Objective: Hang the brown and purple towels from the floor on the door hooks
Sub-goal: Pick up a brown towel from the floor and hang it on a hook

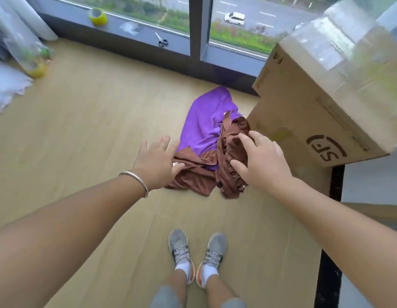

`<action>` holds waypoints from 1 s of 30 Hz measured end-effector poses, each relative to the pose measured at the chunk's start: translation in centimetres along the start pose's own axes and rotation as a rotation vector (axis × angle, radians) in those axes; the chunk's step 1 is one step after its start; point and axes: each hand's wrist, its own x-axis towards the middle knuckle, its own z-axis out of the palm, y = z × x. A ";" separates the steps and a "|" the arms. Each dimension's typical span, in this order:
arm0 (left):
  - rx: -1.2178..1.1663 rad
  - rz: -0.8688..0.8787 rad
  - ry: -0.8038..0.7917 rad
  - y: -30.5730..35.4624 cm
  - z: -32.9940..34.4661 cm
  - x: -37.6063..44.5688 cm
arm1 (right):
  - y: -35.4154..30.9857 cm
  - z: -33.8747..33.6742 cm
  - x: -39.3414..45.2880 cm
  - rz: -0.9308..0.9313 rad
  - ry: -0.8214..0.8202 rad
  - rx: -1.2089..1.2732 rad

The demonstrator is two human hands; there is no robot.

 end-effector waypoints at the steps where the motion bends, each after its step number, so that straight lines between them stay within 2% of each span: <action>1: -0.013 -0.021 -0.029 -0.6 3.2 1.1 | -0.1 3.0 1.2 -0.005 -0.024 -0.003; 9: -0.118 -0.185 -0.209 -5.0 27.5 8.1 | -1.3 25.8 10.5 -0.107 -0.163 -0.054; 16: -0.185 -0.268 -0.189 -7.9 42.7 18.6 | -1.3 42.7 20.5 -0.201 -0.132 -0.107; 21: -0.244 -0.295 -0.065 -9.9 47.8 26.8 | -1.1 49.5 28.2 -0.269 -0.031 -0.181; 25: -0.224 -0.251 -0.007 -11.6 49.3 33.4 | -1.8 52.7 35.3 -0.329 0.072 -0.198; 27: -0.219 -0.194 -0.028 -12.6 49.6 36.3 | -2.4 54.0 38.8 -0.363 0.042 -0.240; 30: -0.228 -0.062 -0.096 -13.4 50.1 38.6 | -3.5 55.7 42.1 -0.439 -0.122 -0.357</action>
